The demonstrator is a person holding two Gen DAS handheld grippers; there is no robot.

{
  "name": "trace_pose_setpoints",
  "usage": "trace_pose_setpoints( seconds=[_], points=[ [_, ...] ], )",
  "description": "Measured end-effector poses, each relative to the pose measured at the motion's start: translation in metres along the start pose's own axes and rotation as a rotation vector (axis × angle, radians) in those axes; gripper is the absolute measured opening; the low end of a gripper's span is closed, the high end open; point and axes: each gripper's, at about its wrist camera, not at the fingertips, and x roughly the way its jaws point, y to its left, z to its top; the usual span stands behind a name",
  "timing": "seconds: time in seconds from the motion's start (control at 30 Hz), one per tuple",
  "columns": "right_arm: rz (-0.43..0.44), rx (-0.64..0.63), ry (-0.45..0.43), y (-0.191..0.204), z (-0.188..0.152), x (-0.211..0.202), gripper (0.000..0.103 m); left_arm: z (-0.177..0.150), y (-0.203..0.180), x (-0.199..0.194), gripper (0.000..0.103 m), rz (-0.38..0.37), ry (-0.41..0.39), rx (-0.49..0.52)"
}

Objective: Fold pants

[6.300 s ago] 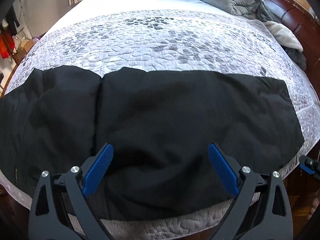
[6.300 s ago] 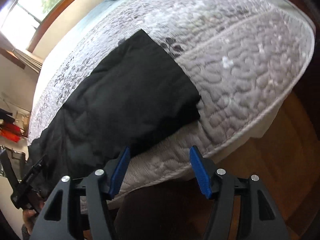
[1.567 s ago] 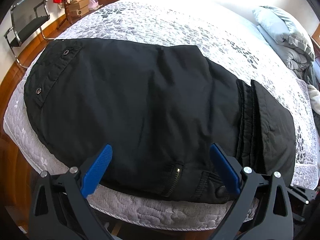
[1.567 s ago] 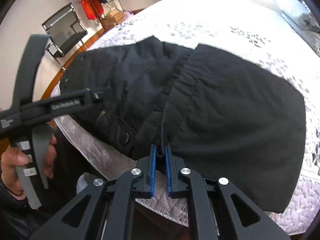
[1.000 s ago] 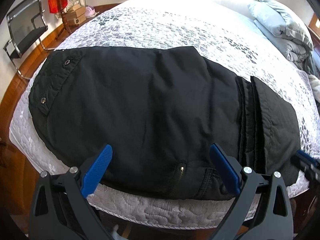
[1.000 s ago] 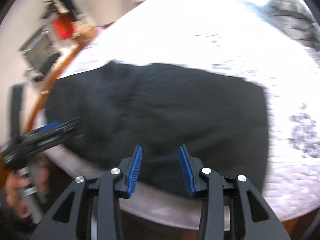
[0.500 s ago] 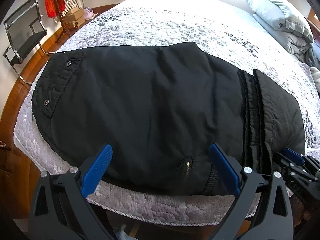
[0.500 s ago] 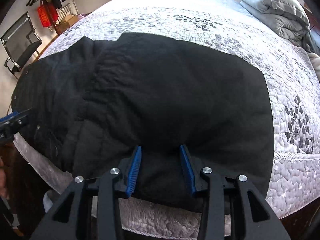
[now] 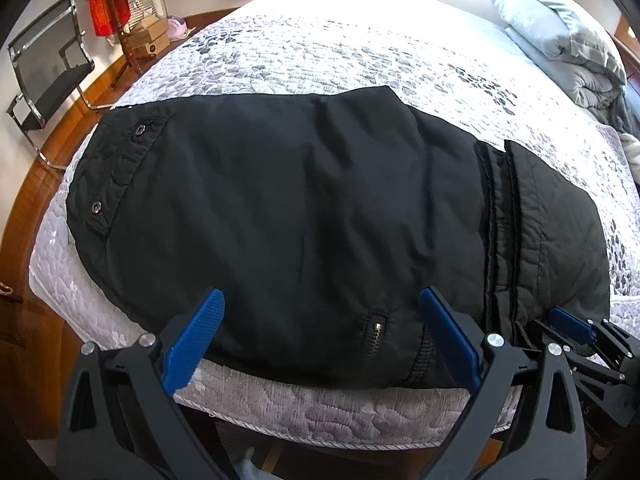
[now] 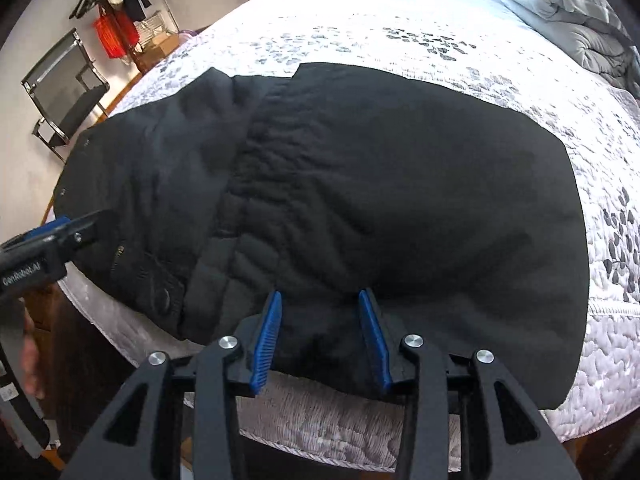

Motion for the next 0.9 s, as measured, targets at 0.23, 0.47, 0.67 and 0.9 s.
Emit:
trace_pose_setpoints(
  seconds=[0.23, 0.47, 0.67, 0.9],
  points=[
    [0.076, 0.015, -0.013, 0.010, 0.003, -0.012, 0.041, 0.000, 0.003, 0.003, 0.098, 0.006, 0.005, 0.001],
    [0.053, -0.015, 0.014, 0.016, 0.001, 0.003, 0.042, -0.001, 0.004, 0.007, 0.098, 0.010, 0.012, 0.005],
    [0.108, 0.066, 0.004, -0.001, 0.004, -0.005, 0.042, -0.001, 0.007, 0.011, 0.098, 0.028, 0.019, 0.012],
    [-0.020, 0.185, -0.021, -0.045, 0.010, -0.018, 0.044, -0.001, 0.017, 0.011, 0.098, 0.050, 0.024, 0.000]
  ],
)
